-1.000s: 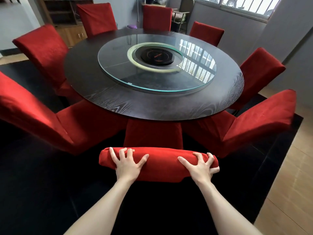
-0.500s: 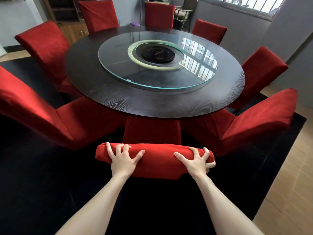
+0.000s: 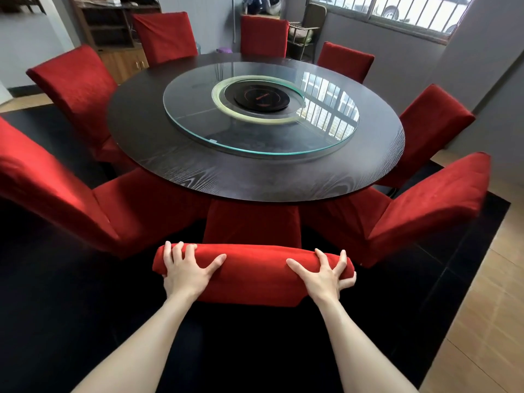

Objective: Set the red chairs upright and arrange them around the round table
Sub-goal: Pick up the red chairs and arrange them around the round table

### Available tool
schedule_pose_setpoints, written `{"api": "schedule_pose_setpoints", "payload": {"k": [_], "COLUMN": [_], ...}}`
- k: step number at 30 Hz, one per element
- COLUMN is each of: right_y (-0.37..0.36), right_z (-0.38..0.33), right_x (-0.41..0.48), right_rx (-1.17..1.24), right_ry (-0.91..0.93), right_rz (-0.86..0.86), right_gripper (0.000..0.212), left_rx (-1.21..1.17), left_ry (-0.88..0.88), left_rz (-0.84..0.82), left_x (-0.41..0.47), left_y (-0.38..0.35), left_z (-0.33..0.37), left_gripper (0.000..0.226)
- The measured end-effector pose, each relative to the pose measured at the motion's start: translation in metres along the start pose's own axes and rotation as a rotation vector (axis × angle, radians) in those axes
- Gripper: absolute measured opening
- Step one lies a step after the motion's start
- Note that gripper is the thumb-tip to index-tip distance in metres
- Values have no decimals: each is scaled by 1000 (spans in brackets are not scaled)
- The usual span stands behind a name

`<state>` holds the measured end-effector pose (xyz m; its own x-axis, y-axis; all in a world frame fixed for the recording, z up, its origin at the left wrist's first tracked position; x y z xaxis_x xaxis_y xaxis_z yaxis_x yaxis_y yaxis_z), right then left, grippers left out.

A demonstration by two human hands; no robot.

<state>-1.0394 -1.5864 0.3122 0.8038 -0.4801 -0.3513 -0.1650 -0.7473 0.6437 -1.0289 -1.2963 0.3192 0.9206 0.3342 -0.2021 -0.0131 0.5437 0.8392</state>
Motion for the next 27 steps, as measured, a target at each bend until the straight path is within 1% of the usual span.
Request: {"api": "schedule_pose_setpoints", "payload": {"k": [4,6,8,10,11,15,17,23,27], "right_y": [0,-1,-1,-1,-1,-3,-4,0,8], "right_z": [1,-1,-2,-1,-1,1,1,5,7], "right_x": [1,1,1,1,2,3,5,10,17], "right_rx": [4,8,12,6,6,9,8,-34,-52], "right_ry": [14,18,17,13,15,31,39,62,91], "right_rz": [5,3,2,6,11,30,33,41,45], "right_gripper": [96,96,95,95,95,95,93,87,81], "left_rx": [12,-4,-28,-77,-108,-163,-162,-129,-128], "left_ry": [17,48,99,159,179,196,184,160,162], "left_rz": [21,70,103,69,42,6,27,85,112], "left_x": [0,-1,1,4,6,12,16,12,5], "left_y": [2,1,0,-1,-2,0,3,-1,-9], "left_z": [-2,-3,-4,-7,-8,-11,-12,-10,-5], "left_gripper": [104,106,117,128,130,122,119,96,94]}}
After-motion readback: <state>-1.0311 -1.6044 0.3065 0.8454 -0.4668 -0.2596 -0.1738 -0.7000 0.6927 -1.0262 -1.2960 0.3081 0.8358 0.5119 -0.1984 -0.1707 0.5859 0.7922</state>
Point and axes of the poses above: each hand's wrist, its own x-axis towards the middle knuckle, its own y-axis out of the back of the hand, z = x × y, the point moved 2 cm from there along x, towards the middle knuckle, and after that the axes turned 1 degree about -y, right-handed, at the moved point
